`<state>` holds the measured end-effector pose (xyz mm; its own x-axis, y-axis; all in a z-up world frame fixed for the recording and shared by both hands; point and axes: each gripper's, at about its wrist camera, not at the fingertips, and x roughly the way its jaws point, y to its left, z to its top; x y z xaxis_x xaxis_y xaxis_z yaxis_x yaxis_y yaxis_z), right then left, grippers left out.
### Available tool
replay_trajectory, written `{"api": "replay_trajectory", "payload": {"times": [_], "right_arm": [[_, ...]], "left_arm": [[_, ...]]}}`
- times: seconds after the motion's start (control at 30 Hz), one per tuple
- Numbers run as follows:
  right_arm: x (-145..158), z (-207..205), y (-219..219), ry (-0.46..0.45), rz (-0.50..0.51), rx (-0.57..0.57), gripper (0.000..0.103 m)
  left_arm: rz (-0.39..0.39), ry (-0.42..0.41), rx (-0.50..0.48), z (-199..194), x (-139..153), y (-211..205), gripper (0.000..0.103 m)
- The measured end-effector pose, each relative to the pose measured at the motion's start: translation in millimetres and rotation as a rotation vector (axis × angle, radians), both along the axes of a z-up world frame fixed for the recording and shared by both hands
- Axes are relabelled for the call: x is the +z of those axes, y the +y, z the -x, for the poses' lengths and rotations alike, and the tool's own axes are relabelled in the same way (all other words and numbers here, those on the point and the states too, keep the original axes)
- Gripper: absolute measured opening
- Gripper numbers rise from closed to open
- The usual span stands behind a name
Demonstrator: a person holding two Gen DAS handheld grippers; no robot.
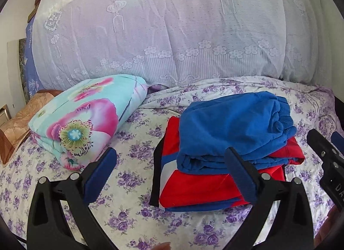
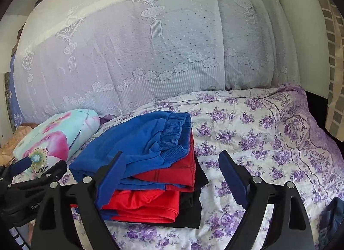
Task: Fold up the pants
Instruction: 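Open both tools and withdraw from the stacked pants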
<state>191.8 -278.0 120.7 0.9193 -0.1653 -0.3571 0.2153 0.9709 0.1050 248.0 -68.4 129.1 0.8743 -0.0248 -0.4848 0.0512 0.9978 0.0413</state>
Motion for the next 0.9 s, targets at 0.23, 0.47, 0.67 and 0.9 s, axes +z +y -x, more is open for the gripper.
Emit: {"api": "replay_trajectory", "payload": {"times": [0.23,0.47,0.67,0.9], "right_arm": [[1,2,13,0.0,0.042,0.017,0.094],[-2,0,15,0.011,0.049,0.019,0.095],[-2,-1,17,0.011,0.056,0.027,0.095],[-3,-1,17,0.007,0.052,0.022,0.095]], "left_arm": [[-0.002,0.008,-0.019,3,0,-4,0.098],[0.015,0.029,-0.013,0,-2,-2,0.098],[0.005,0.029,-0.022,2,-2,-6,0.098],[-0.004,0.029,-0.02,2,-4,-9,0.098]]}}
